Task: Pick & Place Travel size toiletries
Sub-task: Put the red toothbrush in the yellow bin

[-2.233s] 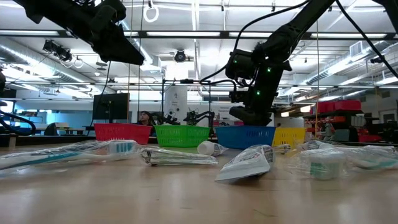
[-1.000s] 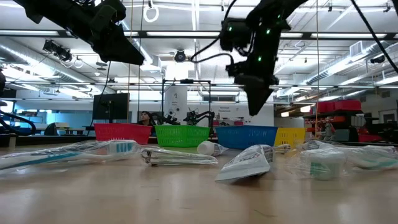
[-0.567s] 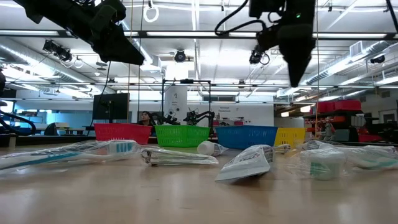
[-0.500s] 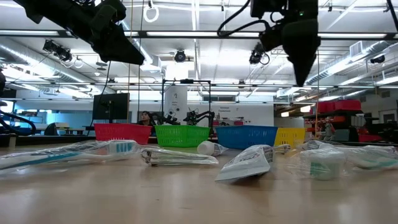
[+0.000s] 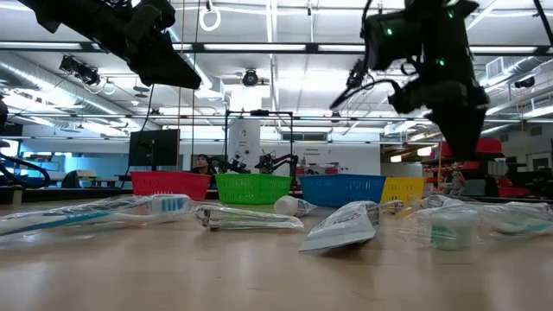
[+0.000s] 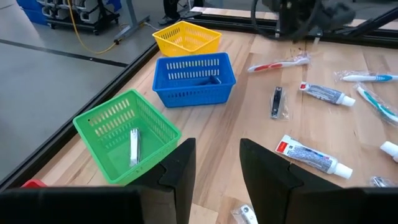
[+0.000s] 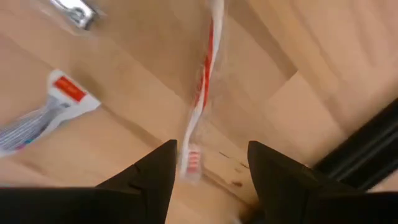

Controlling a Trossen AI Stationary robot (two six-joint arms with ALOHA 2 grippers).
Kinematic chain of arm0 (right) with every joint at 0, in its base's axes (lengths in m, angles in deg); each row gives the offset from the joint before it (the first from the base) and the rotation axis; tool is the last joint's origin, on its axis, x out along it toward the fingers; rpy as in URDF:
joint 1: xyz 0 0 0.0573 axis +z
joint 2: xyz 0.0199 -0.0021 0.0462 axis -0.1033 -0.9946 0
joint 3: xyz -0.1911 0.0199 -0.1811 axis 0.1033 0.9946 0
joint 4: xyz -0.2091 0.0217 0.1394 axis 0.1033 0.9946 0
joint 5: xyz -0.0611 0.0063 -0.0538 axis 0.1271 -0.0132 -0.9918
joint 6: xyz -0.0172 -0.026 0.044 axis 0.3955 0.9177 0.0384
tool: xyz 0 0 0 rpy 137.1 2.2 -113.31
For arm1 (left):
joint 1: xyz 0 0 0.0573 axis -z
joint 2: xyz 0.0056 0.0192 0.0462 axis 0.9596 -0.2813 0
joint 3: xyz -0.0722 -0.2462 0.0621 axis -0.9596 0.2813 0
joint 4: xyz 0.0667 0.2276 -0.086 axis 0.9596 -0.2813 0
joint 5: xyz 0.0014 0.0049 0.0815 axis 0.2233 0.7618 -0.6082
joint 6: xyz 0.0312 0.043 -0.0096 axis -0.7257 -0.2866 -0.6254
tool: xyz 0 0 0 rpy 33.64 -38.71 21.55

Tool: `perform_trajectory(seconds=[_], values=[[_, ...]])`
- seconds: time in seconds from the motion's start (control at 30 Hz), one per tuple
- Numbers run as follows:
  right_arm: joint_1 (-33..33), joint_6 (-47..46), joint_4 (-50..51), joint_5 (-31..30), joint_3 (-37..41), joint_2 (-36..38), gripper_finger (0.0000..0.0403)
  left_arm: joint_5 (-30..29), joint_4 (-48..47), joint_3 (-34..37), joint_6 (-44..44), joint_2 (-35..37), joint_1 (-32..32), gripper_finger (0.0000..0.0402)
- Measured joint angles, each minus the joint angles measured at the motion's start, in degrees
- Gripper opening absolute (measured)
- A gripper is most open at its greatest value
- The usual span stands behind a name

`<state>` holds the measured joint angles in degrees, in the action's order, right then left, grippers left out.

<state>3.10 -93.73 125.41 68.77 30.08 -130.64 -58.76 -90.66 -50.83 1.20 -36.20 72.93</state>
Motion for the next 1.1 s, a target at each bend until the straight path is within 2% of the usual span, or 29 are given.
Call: perform_trajectory(seconds=[0.3,0.63,0.83,1.1], values=[[-0.2,-2.1,-14.9,0.9,10.8,0.0,0.0208,0.0,0.1,0.0,-0.2,0.0,0.0,0.0132],[-0.1,-5.1,-23.7,0.8,18.9,0.2,0.0193,0.0,1.9,0.0,-0.2,0.0,0.0,0.0132],[-0.1,-5.0,-25.6,0.7,19.8,0.2,0.0134,2.6,1.9,0.0,-0.2,0.0,0.0,0.0132],[0.0,-4.8,-26.1,0.4,19.8,0.1,0.0044,2.7,1.8,0.0,0.2,0.0,0.0,0.0132]])
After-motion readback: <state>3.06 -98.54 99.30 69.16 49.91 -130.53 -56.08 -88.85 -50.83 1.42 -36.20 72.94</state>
